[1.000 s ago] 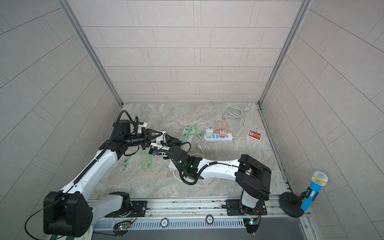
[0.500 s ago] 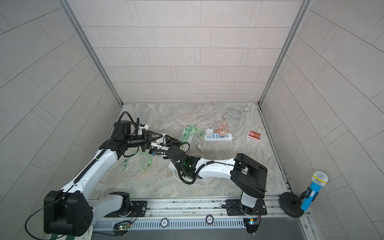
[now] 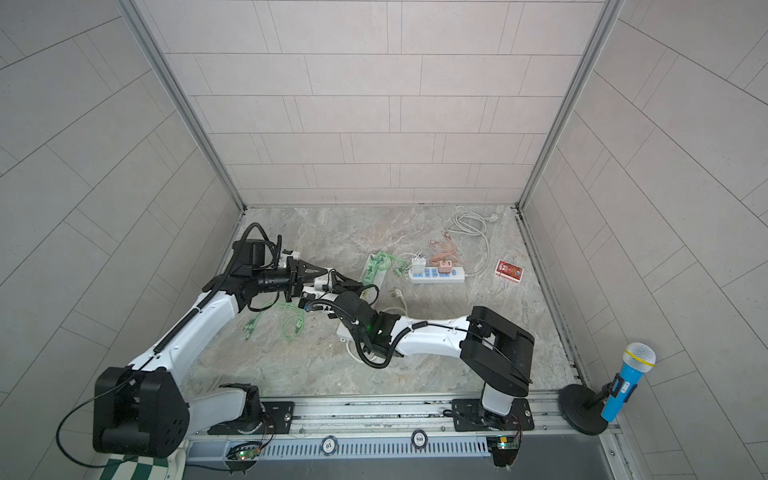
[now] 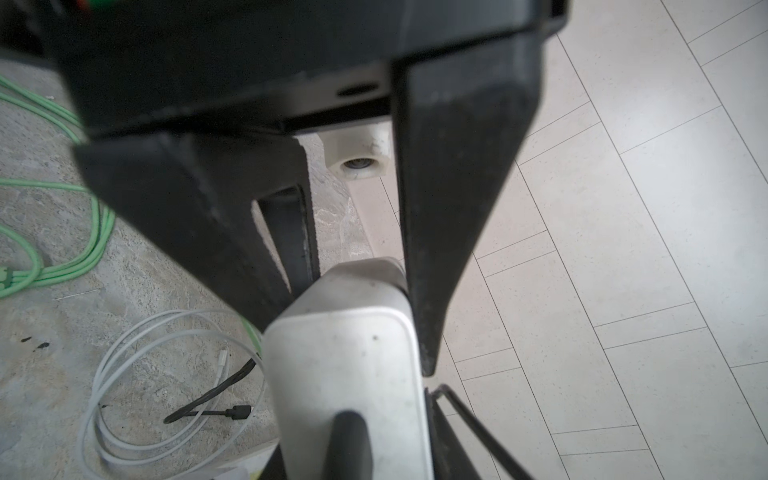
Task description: Insert the plug
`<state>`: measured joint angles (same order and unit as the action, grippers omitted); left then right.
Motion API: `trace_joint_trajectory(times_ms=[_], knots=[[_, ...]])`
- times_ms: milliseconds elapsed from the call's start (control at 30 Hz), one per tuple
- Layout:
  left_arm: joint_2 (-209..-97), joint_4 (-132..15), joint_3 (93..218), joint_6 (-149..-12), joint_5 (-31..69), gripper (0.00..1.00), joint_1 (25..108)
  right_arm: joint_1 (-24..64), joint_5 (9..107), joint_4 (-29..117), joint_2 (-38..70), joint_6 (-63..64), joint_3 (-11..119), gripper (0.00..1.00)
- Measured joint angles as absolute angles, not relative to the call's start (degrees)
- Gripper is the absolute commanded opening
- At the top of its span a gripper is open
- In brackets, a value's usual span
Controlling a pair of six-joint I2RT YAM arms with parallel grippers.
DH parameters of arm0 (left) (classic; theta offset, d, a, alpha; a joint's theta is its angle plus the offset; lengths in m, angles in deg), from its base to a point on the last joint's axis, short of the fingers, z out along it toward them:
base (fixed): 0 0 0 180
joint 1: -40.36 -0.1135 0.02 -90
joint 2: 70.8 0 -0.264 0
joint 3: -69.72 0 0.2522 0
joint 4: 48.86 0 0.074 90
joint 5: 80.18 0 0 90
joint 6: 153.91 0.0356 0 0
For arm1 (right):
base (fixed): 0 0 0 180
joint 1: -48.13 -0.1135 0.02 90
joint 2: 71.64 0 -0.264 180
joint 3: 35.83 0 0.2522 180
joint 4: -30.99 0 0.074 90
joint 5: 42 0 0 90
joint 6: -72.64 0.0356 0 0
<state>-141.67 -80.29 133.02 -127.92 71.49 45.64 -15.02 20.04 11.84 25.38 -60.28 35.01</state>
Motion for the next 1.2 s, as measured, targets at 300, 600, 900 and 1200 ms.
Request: trace_joint_trajectory(times_ms=[300,600,900,1200], knots=[[-144.44,-82.11,136.24,-124.03,71.53,0.45,46.17,-14.26,21.92,15.06,23.06,-55.25,34.90,0.00],[-149.97,-78.74,138.05,-122.59,71.53,0.52,46.30,-12.49,26.03,22.95,19.39,-46.68,34.66,0.00],[-152.12,-81.04,143.32,-115.90,68.56,0.57,44.59,-3.92,36.21,34.71,14.32,-34.95,37.75,0.00],[-149.21,-89.95,144.85,-104.88,60.71,0.57,44.51,10.68,54.55,46.77,10.25,-22.49,45.18,0.00]])
